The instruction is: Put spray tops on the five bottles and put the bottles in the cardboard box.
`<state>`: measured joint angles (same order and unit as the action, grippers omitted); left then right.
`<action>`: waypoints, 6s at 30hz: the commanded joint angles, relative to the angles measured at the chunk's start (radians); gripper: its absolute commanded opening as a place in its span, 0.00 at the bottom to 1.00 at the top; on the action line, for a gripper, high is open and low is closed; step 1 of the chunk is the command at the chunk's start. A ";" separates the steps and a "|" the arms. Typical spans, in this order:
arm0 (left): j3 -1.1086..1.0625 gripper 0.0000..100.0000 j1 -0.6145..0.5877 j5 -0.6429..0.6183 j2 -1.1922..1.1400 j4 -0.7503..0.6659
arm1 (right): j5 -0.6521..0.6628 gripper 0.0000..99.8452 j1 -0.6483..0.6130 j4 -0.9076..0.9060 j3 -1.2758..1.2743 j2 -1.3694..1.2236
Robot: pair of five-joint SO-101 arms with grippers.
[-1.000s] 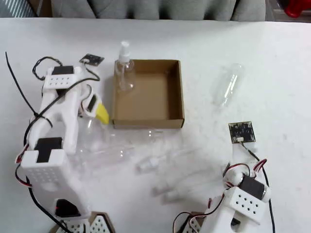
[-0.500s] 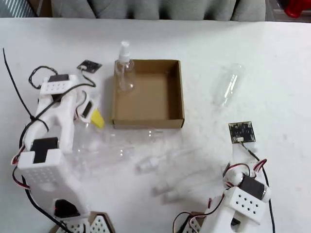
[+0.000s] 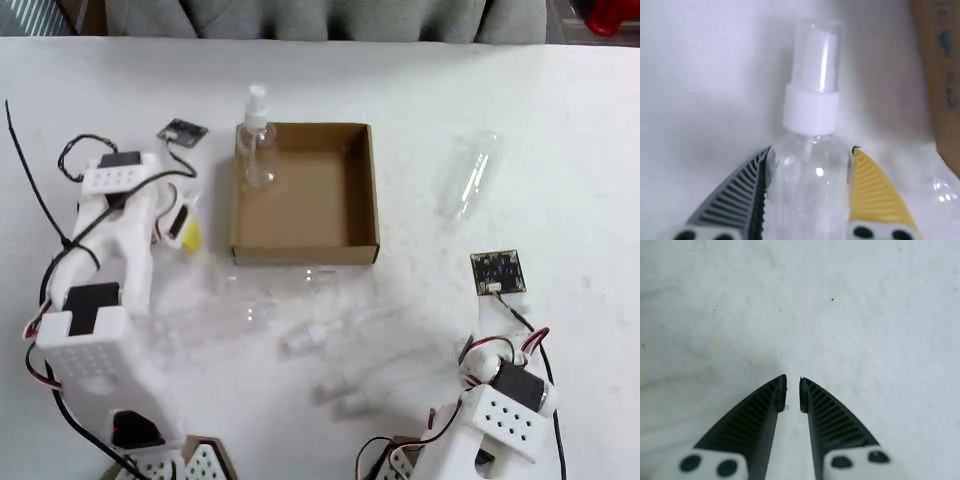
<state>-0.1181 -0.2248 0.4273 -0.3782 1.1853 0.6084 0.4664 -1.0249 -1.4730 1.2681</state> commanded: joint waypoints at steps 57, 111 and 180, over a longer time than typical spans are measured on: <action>-0.525 0.02 0.252 -0.460 1.584 -0.158 | 0.009 0.02 0.004 0.024 0.006 0.001; -1.432 0.02 0.542 -0.677 2.095 -1.013 | -0.361 0.02 -0.397 -0.137 0.585 0.008; -1.157 0.02 0.509 -0.680 1.679 -0.925 | -0.631 0.02 -1.070 0.220 -0.041 0.529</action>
<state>-1.3195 0.3475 -0.2601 1.4615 0.4365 -0.0207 -0.6736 -0.6843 -1.6111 1.7883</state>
